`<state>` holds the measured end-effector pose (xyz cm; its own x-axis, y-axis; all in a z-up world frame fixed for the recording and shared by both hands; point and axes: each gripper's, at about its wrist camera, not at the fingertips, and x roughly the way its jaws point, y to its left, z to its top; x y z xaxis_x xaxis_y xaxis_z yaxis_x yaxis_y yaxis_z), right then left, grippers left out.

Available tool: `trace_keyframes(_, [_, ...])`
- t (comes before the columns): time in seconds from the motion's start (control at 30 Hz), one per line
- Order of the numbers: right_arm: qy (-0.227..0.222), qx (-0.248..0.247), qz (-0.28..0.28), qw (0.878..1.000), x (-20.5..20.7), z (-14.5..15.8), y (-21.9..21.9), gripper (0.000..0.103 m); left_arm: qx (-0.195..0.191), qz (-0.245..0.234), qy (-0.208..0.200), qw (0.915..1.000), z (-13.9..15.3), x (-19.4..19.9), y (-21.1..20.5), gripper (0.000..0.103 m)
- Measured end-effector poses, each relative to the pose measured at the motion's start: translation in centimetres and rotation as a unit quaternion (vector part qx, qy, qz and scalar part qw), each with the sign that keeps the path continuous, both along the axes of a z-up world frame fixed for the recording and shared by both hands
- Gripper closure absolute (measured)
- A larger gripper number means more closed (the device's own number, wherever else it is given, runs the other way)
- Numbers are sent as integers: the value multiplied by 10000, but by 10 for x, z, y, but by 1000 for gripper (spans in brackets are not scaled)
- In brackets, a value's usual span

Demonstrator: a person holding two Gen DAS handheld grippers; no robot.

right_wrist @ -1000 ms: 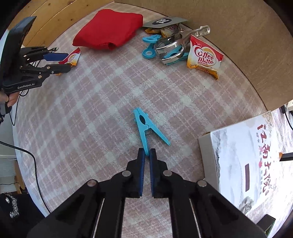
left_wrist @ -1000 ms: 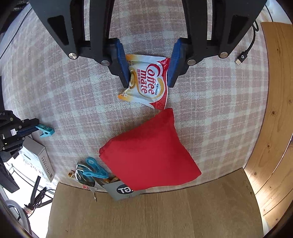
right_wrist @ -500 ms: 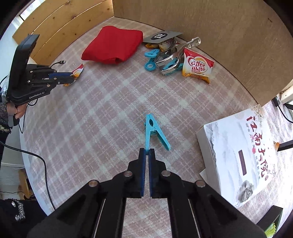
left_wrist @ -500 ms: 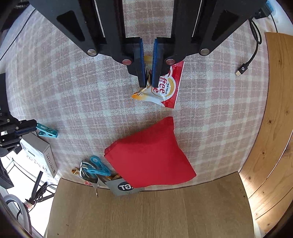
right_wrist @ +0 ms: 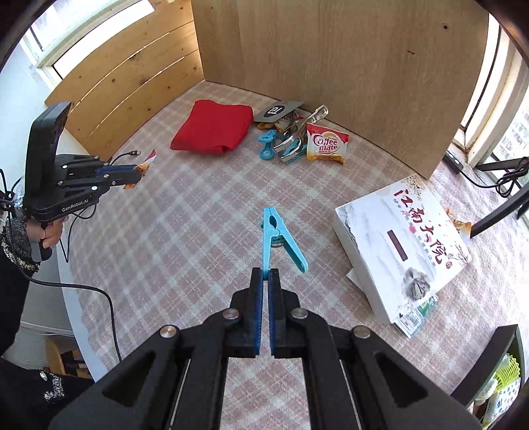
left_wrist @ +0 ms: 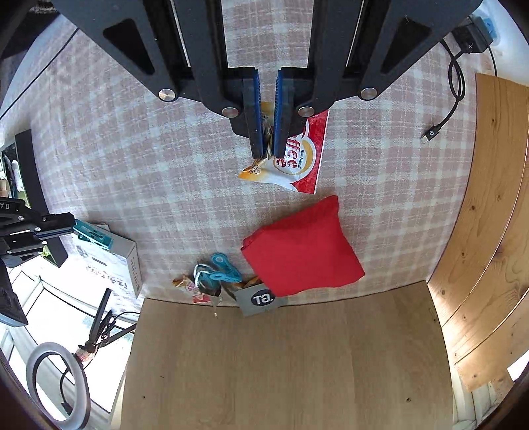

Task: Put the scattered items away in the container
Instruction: 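Grasp the Coffee-mate sachet with the left tool while the right grasps the blue clothespin, then carry sachet and clothespin over the black tray and open both tools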

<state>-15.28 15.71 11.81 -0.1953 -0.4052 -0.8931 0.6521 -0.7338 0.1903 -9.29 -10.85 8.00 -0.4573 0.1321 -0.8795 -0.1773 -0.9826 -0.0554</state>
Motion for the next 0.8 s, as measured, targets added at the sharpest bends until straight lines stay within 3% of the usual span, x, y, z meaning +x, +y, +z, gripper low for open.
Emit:
trace_keyframes(0.17, [224, -139, -524, 9983, 22, 15, 33, 100, 86, -400, 263, 9988, 24, -9, 51, 98])
trace_keyframes(0.4, [464, -212, -1575, 9862, 52, 39, 144, 100, 281, -1361, 490, 9891, 53, -12, 154, 98])
trace_keyframes(0.57, [624, -151, -2457, 9672, 84, 52, 234, 100, 590, -2106, 598, 9739, 70, -14, 243, 98])
trace_keyframes(0.8, [762, 12, -3715, 9253, 126, 51, 349, 100, 786, -3161, 608, 9435, 85, -5, 367, 98])
